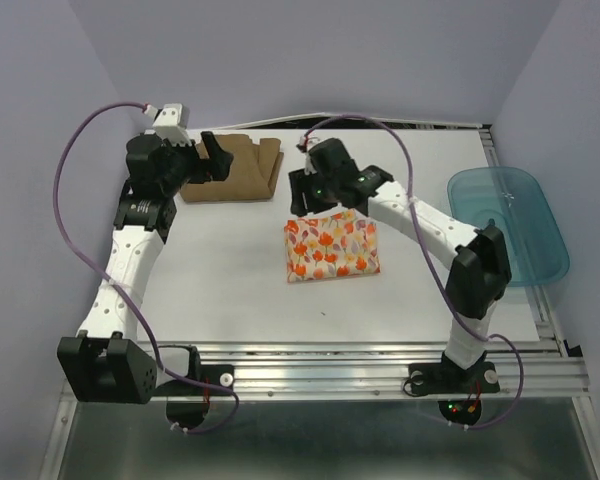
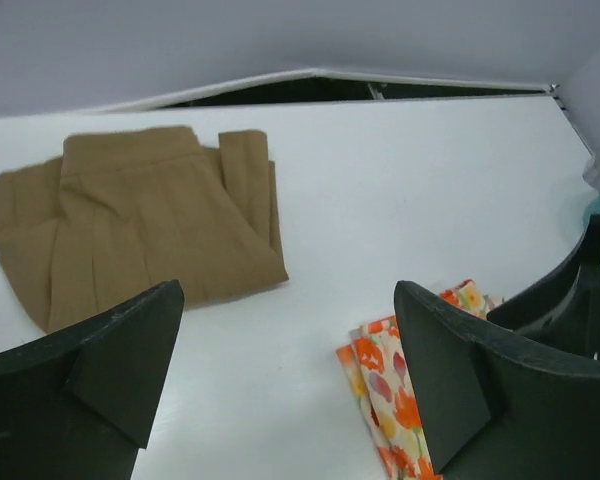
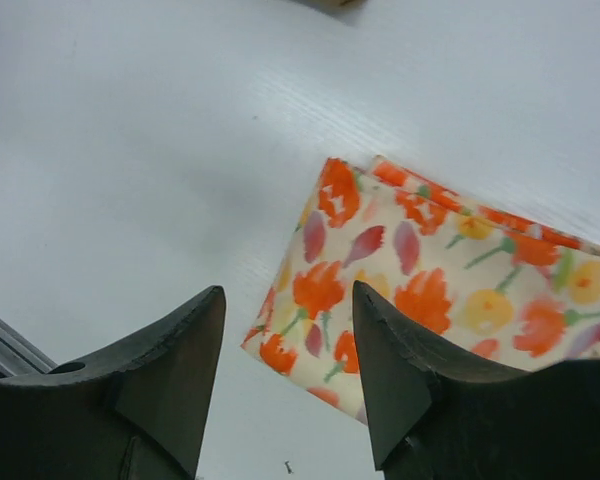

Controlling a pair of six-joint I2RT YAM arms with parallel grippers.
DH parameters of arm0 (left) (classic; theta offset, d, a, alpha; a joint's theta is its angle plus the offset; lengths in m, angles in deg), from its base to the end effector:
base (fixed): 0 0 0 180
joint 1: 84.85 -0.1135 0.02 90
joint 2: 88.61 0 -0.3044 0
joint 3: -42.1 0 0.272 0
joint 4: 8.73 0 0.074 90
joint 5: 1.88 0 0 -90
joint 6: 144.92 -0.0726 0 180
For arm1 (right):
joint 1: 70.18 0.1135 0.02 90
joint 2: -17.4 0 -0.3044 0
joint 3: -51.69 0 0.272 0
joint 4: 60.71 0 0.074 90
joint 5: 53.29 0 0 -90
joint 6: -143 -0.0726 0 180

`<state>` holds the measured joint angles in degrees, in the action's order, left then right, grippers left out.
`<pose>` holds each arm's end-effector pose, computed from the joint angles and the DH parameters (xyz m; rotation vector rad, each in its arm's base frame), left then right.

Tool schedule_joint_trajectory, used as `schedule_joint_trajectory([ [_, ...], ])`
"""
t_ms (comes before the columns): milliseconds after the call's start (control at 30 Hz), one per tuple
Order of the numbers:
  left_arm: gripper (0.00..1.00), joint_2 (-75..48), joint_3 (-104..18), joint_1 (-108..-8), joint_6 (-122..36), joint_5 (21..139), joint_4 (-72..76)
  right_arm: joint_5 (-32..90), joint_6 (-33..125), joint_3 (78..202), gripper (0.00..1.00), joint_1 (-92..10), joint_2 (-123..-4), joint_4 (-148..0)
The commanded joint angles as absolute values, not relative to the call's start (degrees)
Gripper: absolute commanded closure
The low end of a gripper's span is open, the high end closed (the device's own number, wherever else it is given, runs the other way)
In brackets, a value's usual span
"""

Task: Fold and stack the skirts
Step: Fold the skirt, then neatly place the folded skirt to the corner

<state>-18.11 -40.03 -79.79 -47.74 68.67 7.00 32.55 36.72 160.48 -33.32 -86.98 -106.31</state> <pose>0.3235 -0.0529 0.4451 0.2307 1.6405 -0.4411 0.3785 0.2903 0.3329 -0.4583 2.3074 0.5538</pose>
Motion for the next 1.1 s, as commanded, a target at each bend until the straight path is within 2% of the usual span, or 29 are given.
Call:
schedule_joint_trajectory([
  [0, 0.01, -17.85, -34.19, -81.51, -41.13, 69.31, 12.54, 49.9, 33.14, 164.36, 0.41, -25.02, -92.55, -109.31],
  [333, 0.01, -20.84, -23.56, -81.6, -35.67, 73.43, 11.31, 60.96, 29.44, 173.24, 0.41, -18.69, -106.25, -112.12],
  [733, 0.01, -24.88, -15.74, -81.6, -34.01, 76.25, 8.5, 63.6, 29.44, 179.74, 0.45, -18.15, -118.13, -113.27],
  [867, 0.01, -24.1, -13.89, -81.6, -32.6, 74.41, 8.67, 64.84, 29.88, 179.84, 0.6, -18.15, -120.59, -113.44],
  [900, 0.01, -23.48, -13.54, -81.6, -32.16, 73.62, 8.67, 64.84, 29.88, 179.75, 0.68, -18.15, -120.68, -113.44],
  [967, 0.02, -22.78, -11.78, -81.6, -31.46, 68.89, 7.1, 64.05, 29.88, 179.74, 0.77, -18.85, -120.51, -113.53],
  [1000, 0.02, -22.08, -10.12, -81.6, -31.54, 64.87, 6.13, 63.7, 29.88, 179.83, 0.88, -19.38, -119.9, -113.62],
  [1067, 0.02, -21.46, -8.36, -81.6, -31.98, 60.54, 2.55, 62.65, 30.14, 180.18, 0.99, -19.99, -118.67, -113.53],
])
